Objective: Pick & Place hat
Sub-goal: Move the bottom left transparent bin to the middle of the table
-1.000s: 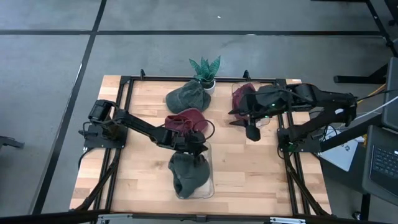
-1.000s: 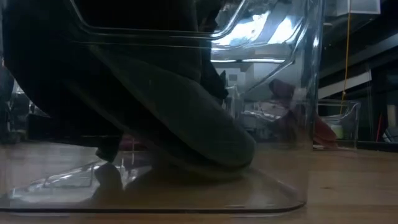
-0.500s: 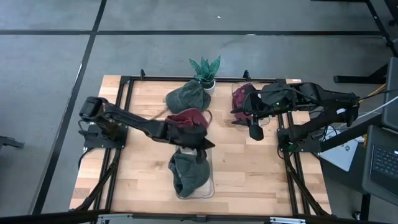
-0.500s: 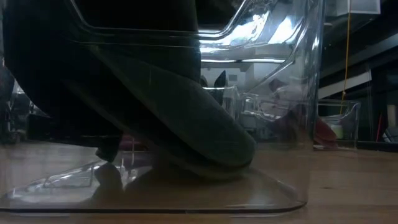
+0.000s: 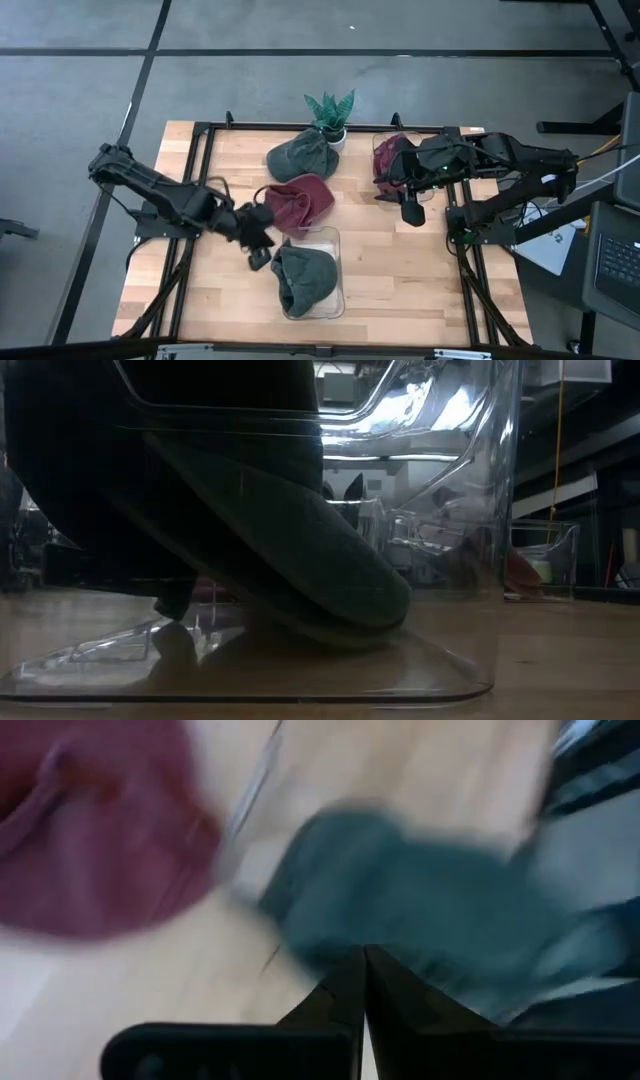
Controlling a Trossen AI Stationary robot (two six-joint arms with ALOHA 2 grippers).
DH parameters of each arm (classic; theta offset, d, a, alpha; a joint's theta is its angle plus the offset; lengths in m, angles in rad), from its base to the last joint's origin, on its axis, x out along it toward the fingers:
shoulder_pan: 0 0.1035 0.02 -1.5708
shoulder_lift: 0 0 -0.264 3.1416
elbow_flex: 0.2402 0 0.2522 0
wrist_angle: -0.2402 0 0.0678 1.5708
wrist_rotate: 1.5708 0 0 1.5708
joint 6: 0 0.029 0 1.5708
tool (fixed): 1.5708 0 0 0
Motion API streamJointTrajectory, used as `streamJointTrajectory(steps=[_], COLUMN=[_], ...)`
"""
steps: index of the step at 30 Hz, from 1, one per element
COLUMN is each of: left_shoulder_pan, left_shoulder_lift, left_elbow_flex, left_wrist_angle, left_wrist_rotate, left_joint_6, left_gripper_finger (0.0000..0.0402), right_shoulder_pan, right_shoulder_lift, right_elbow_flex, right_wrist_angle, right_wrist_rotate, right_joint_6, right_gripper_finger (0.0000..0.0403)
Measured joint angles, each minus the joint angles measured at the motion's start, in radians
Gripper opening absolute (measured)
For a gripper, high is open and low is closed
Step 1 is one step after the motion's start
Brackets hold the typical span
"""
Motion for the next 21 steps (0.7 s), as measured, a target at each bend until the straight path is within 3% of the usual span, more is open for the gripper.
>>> streamJointTrajectory(steps=[5,10,13,21], left_shoulder_pan=[-0.041,-0.017,0.001,0.076], left_shoulder_lift=[0.076,0.2,0.278,0.398], left_elbow_flex=[-0.001,-0.045,-0.049,-0.049], left_wrist_angle=[-0.135,-0.052,-0.028,0.307], left_wrist_rotate=[-0.077,-0.019,-0.05,-0.096], left_joint_6=[-0.038,0.025,0.033,0.147], left_gripper_finger=[0.0002,0.0001,0.0002,0.0002], right_shoulder_pan=[0.0,0.0,0.0,0.0], right_shoulder_lift=[0.0,0.0,0.0,0.0], right_elbow_flex=[0.0,0.0,0.0,0.0], right_wrist_angle=[0.001,0.001,0.011,0.027], right_wrist_rotate=[0.004,0.019,0.02,0.019], right_joint_6=[0.011,0.029,0.032,0.033], right_gripper_finger=[0.0185,0.0185,0.0185,0.0185])
